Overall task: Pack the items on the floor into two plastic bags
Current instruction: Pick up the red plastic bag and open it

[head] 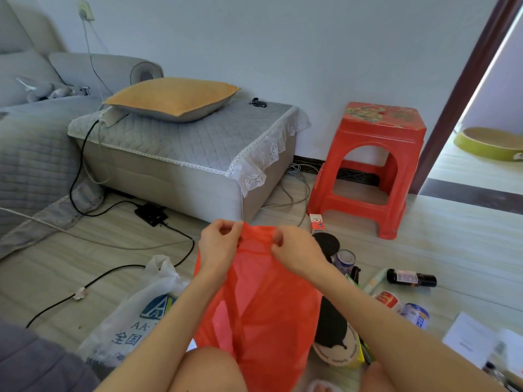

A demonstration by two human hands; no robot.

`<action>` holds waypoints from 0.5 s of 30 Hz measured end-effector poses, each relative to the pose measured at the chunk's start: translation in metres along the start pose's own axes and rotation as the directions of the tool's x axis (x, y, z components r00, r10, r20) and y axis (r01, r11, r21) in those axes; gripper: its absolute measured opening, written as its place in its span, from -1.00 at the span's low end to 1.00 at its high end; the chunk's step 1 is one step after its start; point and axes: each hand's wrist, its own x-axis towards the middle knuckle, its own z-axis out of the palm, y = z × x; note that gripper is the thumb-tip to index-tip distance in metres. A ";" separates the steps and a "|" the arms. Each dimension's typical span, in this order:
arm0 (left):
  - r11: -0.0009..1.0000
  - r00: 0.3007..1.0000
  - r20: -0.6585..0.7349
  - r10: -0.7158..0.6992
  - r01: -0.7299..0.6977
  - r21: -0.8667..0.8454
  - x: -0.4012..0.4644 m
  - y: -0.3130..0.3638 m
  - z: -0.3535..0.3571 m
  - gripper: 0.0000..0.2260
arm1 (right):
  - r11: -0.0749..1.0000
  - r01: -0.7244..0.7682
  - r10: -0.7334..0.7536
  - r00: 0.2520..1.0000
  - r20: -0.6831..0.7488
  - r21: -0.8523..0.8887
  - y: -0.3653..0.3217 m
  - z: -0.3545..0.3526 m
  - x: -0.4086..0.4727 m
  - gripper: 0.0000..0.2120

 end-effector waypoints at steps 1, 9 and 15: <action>1.000 1.000 0.014 -0.002 0.002 0.010 0.001 -0.003 -0.002 -0.83 | 0.999 -0.018 0.020 0.998 -0.058 0.029 0.003 -0.005 0.003 -0.84; 0.995 0.969 0.243 -0.038 0.014 0.101 -0.002 -0.006 -0.011 -0.74 | 0.997 -0.056 0.049 0.991 -0.121 -0.054 0.020 -0.026 0.009 -0.75; 0.843 0.883 0.272 0.383 -0.454 0.289 -0.006 -0.008 -0.014 -0.89 | 0.940 -0.052 0.131 0.968 -0.214 0.337 0.028 -0.023 0.018 -0.83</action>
